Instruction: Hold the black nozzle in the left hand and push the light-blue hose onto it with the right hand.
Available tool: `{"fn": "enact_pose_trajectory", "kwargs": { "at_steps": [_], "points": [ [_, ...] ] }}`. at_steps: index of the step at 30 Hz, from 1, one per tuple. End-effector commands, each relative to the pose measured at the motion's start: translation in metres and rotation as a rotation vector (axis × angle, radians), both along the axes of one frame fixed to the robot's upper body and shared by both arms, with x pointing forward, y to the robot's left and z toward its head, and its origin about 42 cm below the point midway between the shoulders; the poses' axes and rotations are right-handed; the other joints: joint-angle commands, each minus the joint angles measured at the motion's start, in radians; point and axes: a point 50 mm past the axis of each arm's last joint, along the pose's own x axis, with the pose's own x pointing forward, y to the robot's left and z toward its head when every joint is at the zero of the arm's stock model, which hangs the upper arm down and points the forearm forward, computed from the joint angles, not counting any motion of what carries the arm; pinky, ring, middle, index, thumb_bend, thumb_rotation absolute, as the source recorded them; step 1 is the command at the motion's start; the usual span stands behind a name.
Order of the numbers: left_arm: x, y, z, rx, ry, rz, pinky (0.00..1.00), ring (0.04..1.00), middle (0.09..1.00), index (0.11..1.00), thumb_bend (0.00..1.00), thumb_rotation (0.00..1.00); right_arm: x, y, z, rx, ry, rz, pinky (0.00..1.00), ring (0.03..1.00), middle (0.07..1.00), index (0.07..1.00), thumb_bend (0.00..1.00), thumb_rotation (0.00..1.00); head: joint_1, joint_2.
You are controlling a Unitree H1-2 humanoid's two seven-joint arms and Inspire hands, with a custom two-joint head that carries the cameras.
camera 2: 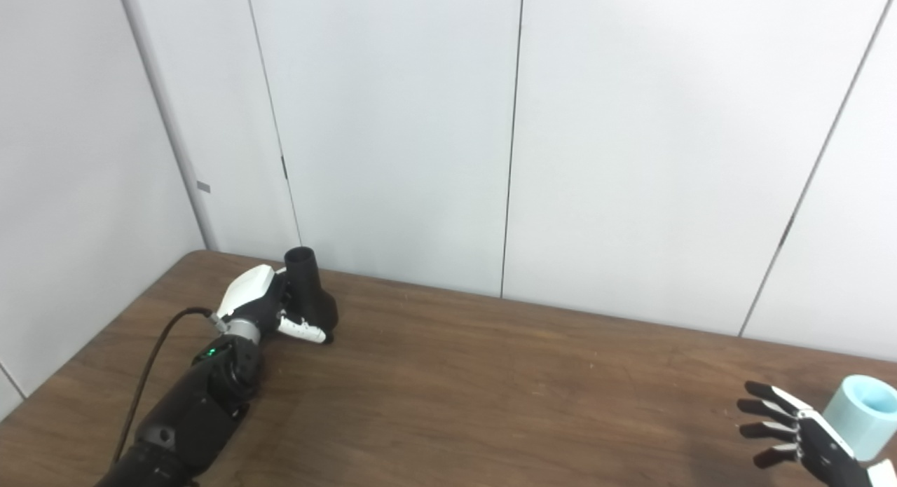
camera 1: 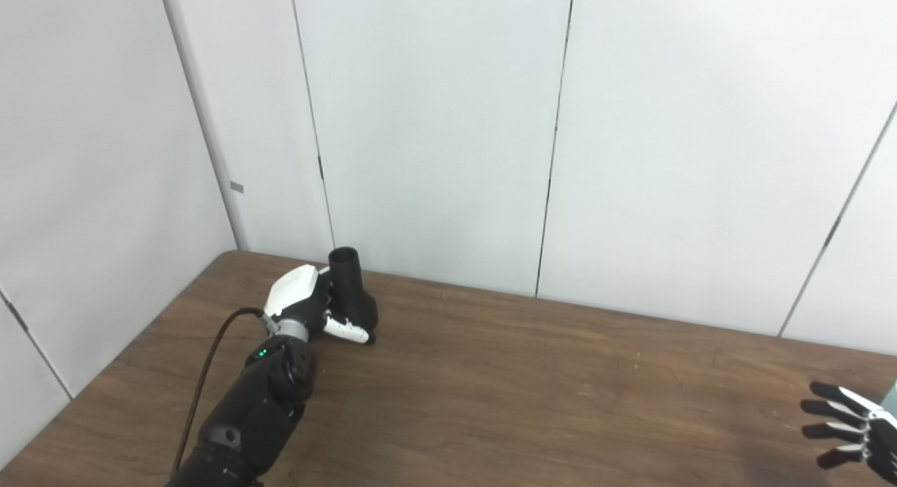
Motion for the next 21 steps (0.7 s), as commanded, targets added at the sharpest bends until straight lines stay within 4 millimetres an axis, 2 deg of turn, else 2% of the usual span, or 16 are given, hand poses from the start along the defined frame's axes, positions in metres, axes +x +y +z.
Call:
{"fn": "enact_pose_trajectory", "kwargs": {
  "at_steps": [1,5,7,8,10,15,21],
  "points": [
    [0.007,0.012,0.025,0.048,-0.067,0.017,0.62,0.661,0.623,0.684,0.94,0.16,0.001,-0.001,0.018,-0.012,-0.076,0.004,0.48,0.637,0.728,0.780,0.76,0.01,0.001,0.004],
    [0.005,0.014,0.021,0.051,-0.073,0.020,0.55,0.632,0.589,0.636,0.94,0.16,0.001,-0.001,0.018,-0.010,-0.078,0.007,0.49,0.637,0.728,0.780,0.76,0.01,0.001,0.008],
    [0.004,0.014,0.018,0.043,-0.081,0.017,0.49,0.594,0.559,0.583,0.93,0.15,0.002,-0.001,0.018,-0.009,-0.078,0.010,0.49,0.638,0.728,0.780,0.76,0.01,0.002,0.010],
    [0.004,0.014,0.017,0.039,-0.084,0.015,0.48,0.563,0.537,0.526,0.69,0.10,0.002,-0.001,0.018,-0.008,-0.078,0.010,0.49,0.638,0.729,0.780,0.76,0.01,0.002,0.010],
    [0.003,0.011,0.012,0.010,-0.111,-0.001,0.45,0.506,0.510,0.488,0.56,0.03,0.001,-0.002,0.018,-0.005,-0.079,0.010,0.49,0.640,0.732,0.781,0.76,0.01,0.002,0.010],
    [0.000,0.003,-0.008,-0.023,-0.133,-0.062,0.46,0.481,0.469,0.489,0.53,0.00,0.003,-0.002,0.019,0.002,-0.087,0.011,0.49,0.641,0.734,0.780,0.76,0.00,0.000,0.016],
    [-0.005,-0.002,-0.022,-0.014,-0.101,-0.093,0.40,0.443,0.454,0.495,0.53,0.00,0.002,-0.001,0.021,0.009,-0.091,0.011,0.49,0.640,0.733,0.777,0.75,0.01,-0.003,0.019]
  ]
}}
